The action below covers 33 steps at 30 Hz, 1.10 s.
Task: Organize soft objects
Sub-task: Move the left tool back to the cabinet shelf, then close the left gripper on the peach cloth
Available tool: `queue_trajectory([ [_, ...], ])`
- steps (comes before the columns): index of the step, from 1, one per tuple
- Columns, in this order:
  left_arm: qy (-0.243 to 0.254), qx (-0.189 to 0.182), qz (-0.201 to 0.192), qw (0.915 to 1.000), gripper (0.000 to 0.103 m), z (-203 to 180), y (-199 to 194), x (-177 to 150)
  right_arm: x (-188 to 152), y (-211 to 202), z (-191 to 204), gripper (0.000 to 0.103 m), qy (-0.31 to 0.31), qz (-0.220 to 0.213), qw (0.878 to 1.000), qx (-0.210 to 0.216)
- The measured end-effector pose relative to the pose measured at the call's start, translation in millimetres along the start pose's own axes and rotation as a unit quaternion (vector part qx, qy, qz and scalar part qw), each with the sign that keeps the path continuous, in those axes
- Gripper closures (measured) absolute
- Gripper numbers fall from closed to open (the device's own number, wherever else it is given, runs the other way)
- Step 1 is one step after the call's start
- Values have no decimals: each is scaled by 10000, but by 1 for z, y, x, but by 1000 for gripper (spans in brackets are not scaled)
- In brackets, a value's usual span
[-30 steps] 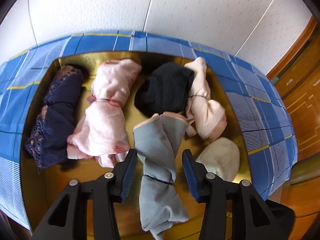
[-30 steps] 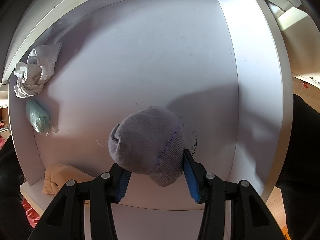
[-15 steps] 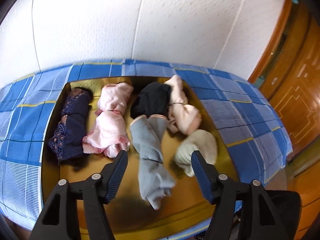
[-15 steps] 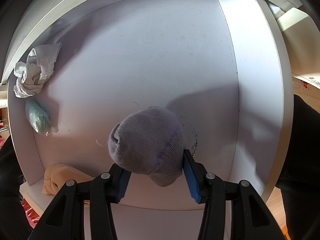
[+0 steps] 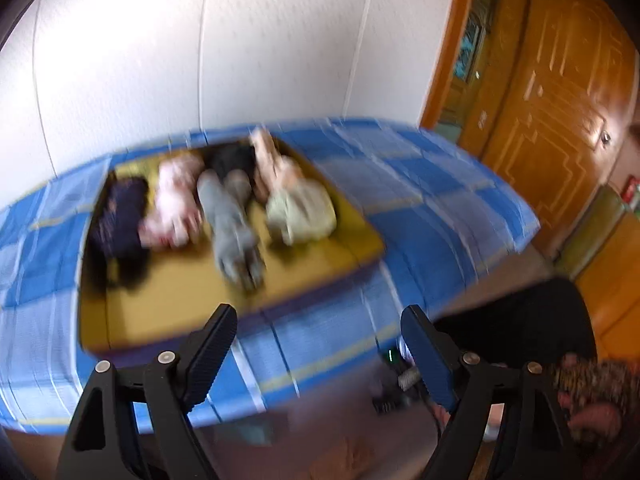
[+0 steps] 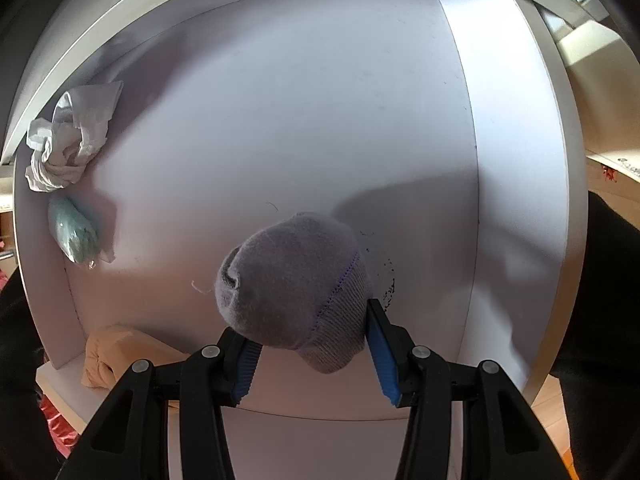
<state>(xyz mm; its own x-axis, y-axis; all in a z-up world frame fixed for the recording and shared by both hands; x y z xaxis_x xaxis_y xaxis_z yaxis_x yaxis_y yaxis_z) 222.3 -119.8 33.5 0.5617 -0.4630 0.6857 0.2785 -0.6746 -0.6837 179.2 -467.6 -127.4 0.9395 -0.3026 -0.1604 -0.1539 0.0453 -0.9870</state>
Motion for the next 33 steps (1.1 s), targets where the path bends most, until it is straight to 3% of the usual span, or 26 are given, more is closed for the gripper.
queue_trajectory([
  [5,-150,-99,792,9967,16,3,29,-62,-1,0,1,53,-1,-6,10000,-2],
  [8,-145,-144,1464,9890,16,3,55,-104,-1,0,3,53,-37,-15,10000,-28],
  [11,329,57,2174,9755,16,-3,83,-138,-2,-1,5,53,-44,-16,10000,-40],
  [15,798,66,3023,9499,16,-9,121,-173,-3,-1,8,53,-81,-11,9999,-82],
  [23,811,-293,3794,9212,15,-12,167,-226,-4,0,9,53,-79,-19,9999,-71],
  [29,652,-532,4151,9059,12,-14,183,-255,-9,8,10,53,-60,148,9999,11],
  [33,459,-532,4093,9097,12,-10,188,-256,-16,17,9,57,159,382,9987,301],
])
Point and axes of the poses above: each gripper's, at about its wrist camera, not at the fingertips, and y roughly the way its jaws point, z to its left, x to its top, the point moved 5 cm from there along y, roughly the way its jaws point, and after that the axes turned 7 degrees about -x, right-handed, at the moved point
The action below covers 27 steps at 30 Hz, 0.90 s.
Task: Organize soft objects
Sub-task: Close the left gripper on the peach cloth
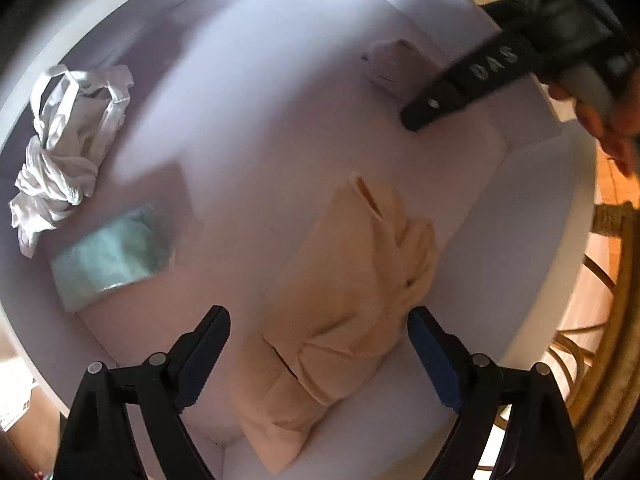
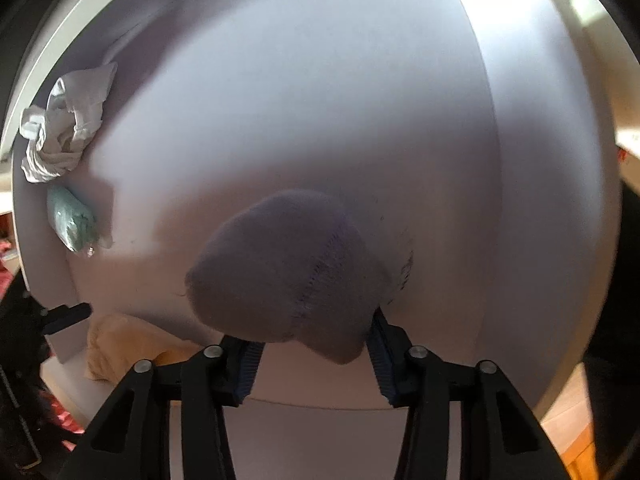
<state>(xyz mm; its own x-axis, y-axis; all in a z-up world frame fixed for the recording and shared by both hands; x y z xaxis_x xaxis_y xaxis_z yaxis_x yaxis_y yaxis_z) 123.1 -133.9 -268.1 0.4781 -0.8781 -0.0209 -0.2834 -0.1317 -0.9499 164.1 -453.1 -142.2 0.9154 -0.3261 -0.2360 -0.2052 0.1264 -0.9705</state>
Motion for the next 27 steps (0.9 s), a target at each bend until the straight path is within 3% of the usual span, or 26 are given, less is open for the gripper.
queue_trajectory([
  [4,-148,-183,-84,9997,13,2,8,0,-2,1,2,58,-107,-10,9999,-74],
  [5,-203,-195,-144,9995,15,4,8,-1,-2,2,3,58,-132,-18,9999,-96],
  [7,-341,-237,-224,9989,29,8,8,-2,-3,2,3,58,-122,-24,9999,-96],
  [15,-1003,-117,-706,9924,39,40,-11,-6,-8,1,2,61,-43,-57,10000,-39],
  [18,-1488,103,-944,9843,39,61,-22,-11,-12,1,2,61,-64,-75,9999,-72],
  [22,-2004,-19,-1152,9729,34,76,-31,-20,-17,1,8,61,-75,-86,9999,-101],
  [27,-1842,-83,-1163,9759,22,64,-30,-17,-8,-1,14,61,-159,-84,9997,-174],
])
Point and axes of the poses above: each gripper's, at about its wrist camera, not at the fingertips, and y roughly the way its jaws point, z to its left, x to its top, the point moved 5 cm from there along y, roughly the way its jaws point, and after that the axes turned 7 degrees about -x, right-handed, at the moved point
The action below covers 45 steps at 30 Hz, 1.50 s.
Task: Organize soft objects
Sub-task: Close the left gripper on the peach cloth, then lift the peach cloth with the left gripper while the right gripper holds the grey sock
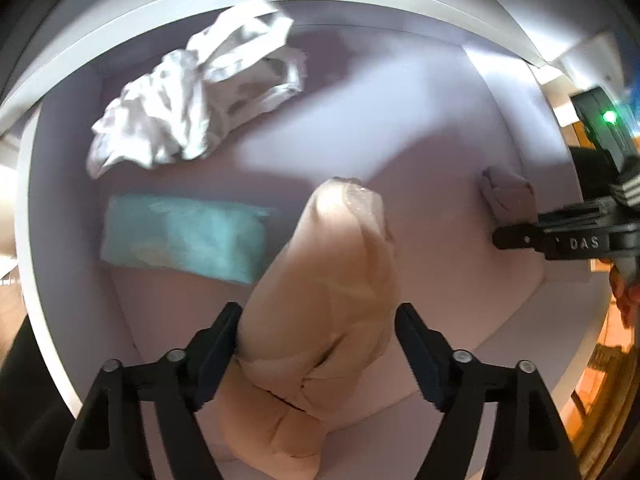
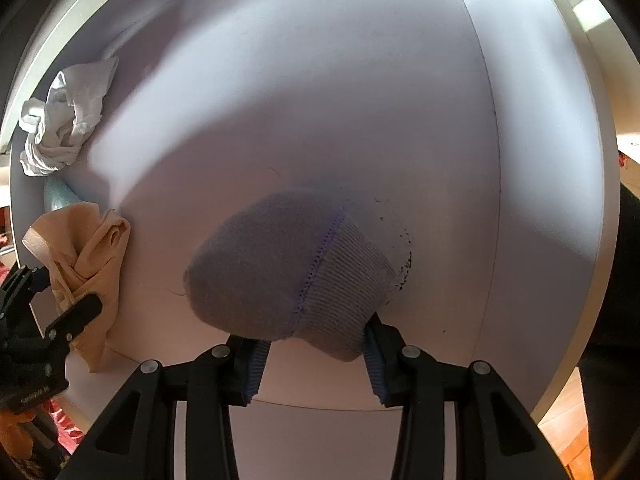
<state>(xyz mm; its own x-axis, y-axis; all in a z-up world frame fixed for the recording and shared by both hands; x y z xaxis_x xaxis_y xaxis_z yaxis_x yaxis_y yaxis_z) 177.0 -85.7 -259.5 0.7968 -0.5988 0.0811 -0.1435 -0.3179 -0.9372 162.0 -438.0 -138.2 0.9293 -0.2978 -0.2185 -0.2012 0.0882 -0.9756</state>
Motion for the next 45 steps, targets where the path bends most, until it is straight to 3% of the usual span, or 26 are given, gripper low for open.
queue_trajectory([
  [4,75,64,74,9999,22,-11,3,3,2,-3,4,61,-20,-25,10000,-29],
  [14,-150,22,84,9998,27,3,7,-2,3,-4,8,59,-95,-277,9995,-105],
  [21,-139,5,41,9999,36,-5,-2,-3,2,-14,22,63,-214,-331,9989,-257],
  [29,-38,24,56,10000,30,-16,11,-1,17,-34,44,64,-411,-482,9969,-468],
  [35,21,-6,126,9999,29,-27,20,-2,21,-41,46,65,-161,-647,9965,-499],
  [45,-433,50,-121,9990,41,-5,14,-1,22,-54,48,65,-29,-619,9977,-269],
])
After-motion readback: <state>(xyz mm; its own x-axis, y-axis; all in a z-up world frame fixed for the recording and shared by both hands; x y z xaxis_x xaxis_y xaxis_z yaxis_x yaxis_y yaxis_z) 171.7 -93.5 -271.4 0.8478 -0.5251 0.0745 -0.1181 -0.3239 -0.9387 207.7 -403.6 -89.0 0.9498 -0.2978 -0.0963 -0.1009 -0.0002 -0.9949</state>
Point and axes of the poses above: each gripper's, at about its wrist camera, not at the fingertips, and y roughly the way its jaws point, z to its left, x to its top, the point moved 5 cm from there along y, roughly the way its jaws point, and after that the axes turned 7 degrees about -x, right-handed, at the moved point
